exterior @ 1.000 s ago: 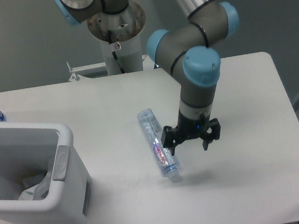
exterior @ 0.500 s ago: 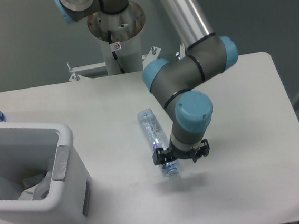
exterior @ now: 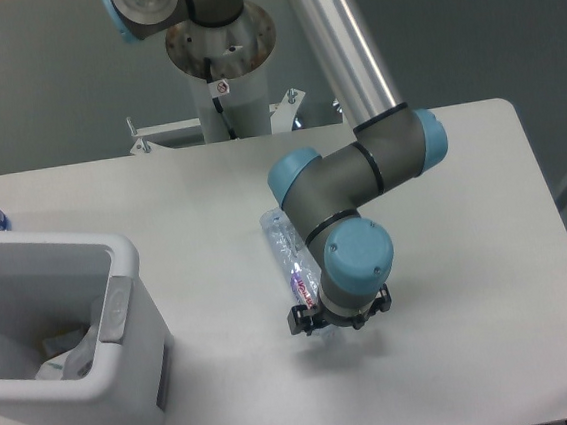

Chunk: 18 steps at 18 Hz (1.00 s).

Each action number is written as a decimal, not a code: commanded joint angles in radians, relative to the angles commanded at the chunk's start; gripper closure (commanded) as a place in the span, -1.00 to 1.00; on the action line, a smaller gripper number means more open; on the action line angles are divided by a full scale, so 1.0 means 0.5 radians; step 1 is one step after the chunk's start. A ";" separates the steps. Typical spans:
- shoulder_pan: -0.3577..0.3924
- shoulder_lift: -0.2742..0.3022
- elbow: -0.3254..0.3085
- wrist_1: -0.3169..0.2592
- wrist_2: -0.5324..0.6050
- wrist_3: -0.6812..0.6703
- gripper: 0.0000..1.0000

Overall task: Place the trash in the trash can
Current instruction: 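Rotate the gripper and lower it around the bottle's middle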

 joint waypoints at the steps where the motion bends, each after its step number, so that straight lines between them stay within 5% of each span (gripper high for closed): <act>1: 0.000 -0.009 0.009 0.000 -0.003 -0.003 -0.85; 8: -0.003 -0.012 0.009 -0.003 -0.009 -0.049 0.21; 18: -0.003 0.043 0.031 -0.009 -0.028 -0.052 0.74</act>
